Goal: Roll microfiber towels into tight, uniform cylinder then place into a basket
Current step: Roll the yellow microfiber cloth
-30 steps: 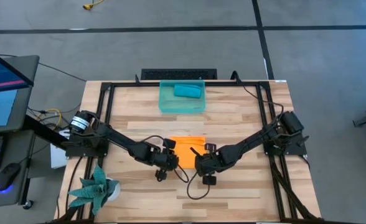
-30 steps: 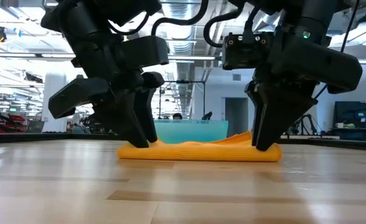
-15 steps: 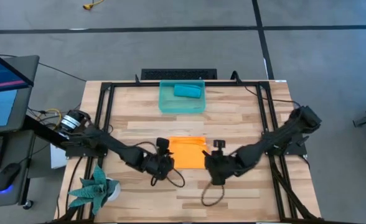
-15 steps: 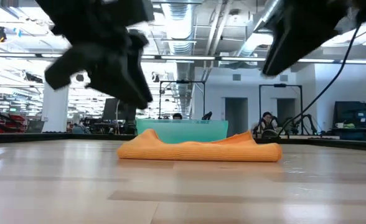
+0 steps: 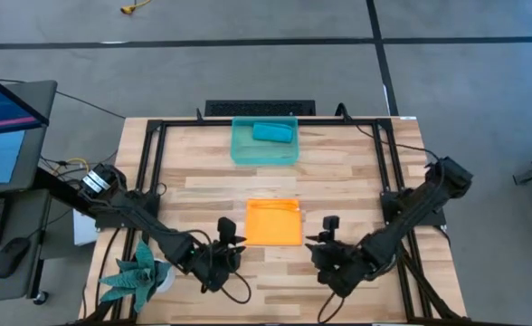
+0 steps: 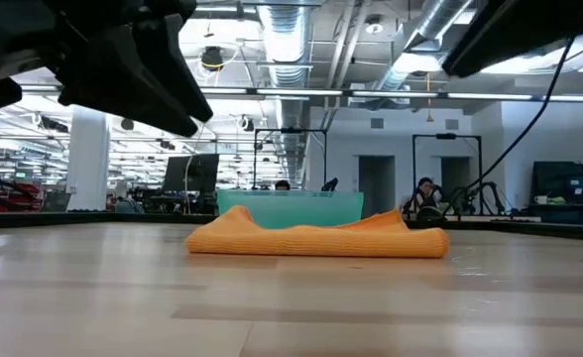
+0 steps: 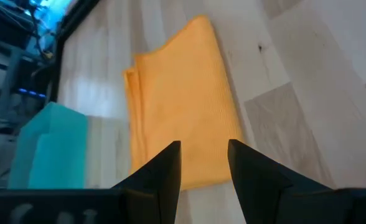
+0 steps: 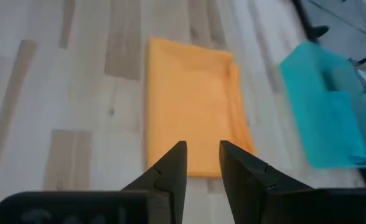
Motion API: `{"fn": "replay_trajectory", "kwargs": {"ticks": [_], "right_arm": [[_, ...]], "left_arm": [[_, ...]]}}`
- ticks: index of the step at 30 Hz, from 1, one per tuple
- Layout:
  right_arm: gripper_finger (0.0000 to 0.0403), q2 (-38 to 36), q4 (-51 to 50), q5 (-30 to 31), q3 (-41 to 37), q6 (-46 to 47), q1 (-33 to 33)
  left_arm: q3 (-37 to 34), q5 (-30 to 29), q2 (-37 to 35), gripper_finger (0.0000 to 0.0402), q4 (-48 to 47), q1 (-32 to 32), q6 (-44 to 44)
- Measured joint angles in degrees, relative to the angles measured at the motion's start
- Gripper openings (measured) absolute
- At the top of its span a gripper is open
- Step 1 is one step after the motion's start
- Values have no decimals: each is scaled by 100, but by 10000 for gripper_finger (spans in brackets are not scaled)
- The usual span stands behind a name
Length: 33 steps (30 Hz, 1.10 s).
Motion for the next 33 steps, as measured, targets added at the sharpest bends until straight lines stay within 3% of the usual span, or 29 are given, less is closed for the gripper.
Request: {"fn": "replay_trajectory", "kwargs": {"ticks": [8, 13, 22, 33], "right_arm": [[118, 919, 240, -624, 128, -316, -346], [118, 1276, 241, -714, 474, -586, -679], [132, 1440, 206, -1714, 808, -509, -1031], [177, 1520, 55, -1766, 795, -450, -1022]], "left_arm": [[-234, 469, 0, 125, 286, 68, -13], [-396, 809, 0, 125, 650, 141, 150], [-391, 1211, 0, 125, 738, 245, -49], [-391, 1214, 0, 125, 733, 258, -64]]}}
